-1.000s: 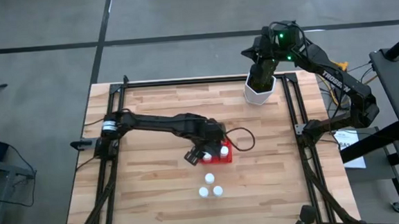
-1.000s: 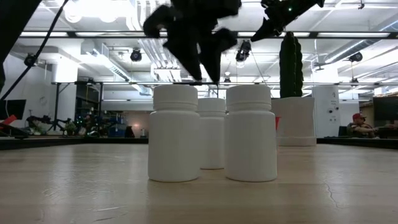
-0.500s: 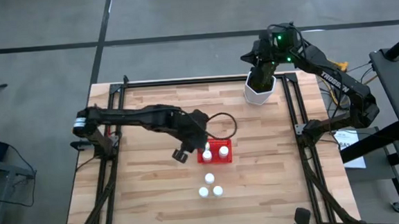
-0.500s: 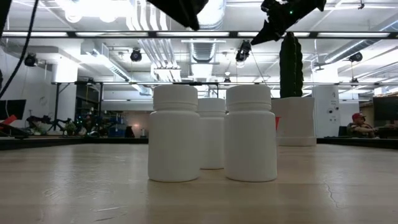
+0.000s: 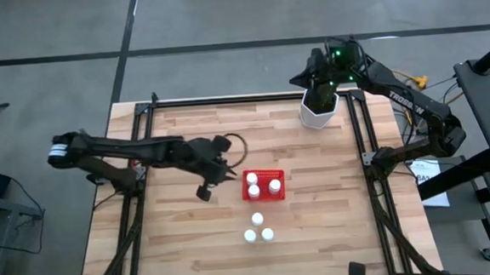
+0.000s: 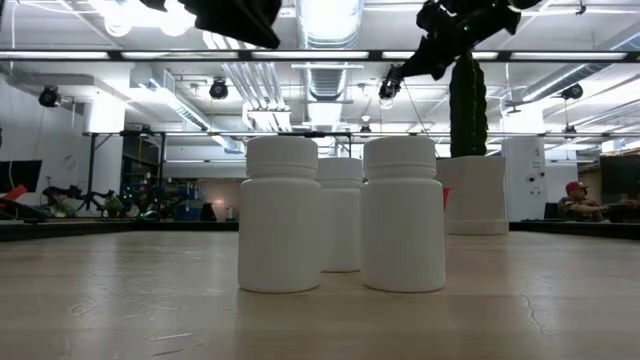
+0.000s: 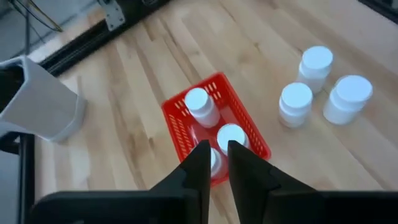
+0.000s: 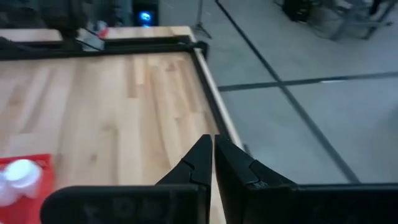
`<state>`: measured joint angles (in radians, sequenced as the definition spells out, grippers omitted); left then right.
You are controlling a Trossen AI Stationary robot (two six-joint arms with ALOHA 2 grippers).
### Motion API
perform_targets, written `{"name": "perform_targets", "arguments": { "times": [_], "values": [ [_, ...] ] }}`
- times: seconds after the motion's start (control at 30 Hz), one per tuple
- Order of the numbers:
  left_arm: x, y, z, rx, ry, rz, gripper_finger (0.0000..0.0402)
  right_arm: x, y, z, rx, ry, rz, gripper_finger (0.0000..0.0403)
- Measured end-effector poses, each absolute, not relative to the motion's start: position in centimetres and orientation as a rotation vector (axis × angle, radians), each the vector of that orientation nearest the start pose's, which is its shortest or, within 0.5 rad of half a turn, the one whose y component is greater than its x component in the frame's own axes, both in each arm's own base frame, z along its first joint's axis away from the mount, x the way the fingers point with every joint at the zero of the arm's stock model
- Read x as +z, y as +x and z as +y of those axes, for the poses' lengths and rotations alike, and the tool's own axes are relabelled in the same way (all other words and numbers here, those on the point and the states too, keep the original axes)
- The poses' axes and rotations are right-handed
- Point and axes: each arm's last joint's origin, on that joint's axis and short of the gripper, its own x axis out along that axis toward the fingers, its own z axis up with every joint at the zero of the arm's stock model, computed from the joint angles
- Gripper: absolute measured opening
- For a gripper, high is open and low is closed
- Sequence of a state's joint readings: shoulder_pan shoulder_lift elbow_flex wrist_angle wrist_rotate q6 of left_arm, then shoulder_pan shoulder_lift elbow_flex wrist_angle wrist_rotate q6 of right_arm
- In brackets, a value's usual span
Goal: Pick and place pill bottles into a basket
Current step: Put the white pill bottle into the red basket
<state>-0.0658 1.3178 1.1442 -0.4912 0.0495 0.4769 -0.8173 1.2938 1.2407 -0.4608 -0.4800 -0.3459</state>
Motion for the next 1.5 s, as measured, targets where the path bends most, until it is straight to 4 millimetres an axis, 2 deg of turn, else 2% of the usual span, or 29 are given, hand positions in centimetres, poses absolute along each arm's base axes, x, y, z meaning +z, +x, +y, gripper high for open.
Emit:
{"name": "perform_targets", "arguments": {
  "times": [0.23, 0.4, 0.63, 0.73, 0.83, 1.1, 1.3, 1.5],
  "values": [
    [30.1, 24.9, -1.8, -0.238, 0.469, 0.499, 0.0035, 35.5, 21.7, -17.7, -0.156, -0.041, 0.411, 0.0008],
    [29.5, 22.7, -1.6, -0.202, 0.474, 0.405, 0.0035, 35.0, 22.7, -17.6, -0.145, -0.092, 0.262, 0.0008],
    [29.7, 19.4, -1.2, -0.122, 0.440, 0.290, 0.0035, 33.4, 21.6, -18.6, -0.147, -0.082, 0.180, 0.0008],
    [30.1, 18.4, -1.2, -0.110, 0.430, 0.250, 0.0035, 33.4, 20.9, -18.7, -0.103, -0.081, 0.136, 0.0008],
    [30.2, 17.9, -1.1, -0.102, 0.430, 0.224, 0.0035, 33.6, 20.4, -18.9, -0.111, -0.082, 0.127, 0.0008],
    [28.3, 17.3, -0.9, -0.060, 0.411, 0.281, 0.0035, 34.7, 18.8, -19.1, -0.165, -0.092, 0.098, 0.0008],
    [27.3, 17.1, -0.9, -0.053, 0.416, 0.305, 0.0035, 34.9, 18.5, -19.0, -0.171, -0.103, 0.096, 0.0008],
    [27.3, 16.3, -0.8, -0.037, 0.414, 0.256, 0.0035, 34.8, 18.2, -19.2, -0.184, -0.104, 0.095, 0.0008]
  ]
}}
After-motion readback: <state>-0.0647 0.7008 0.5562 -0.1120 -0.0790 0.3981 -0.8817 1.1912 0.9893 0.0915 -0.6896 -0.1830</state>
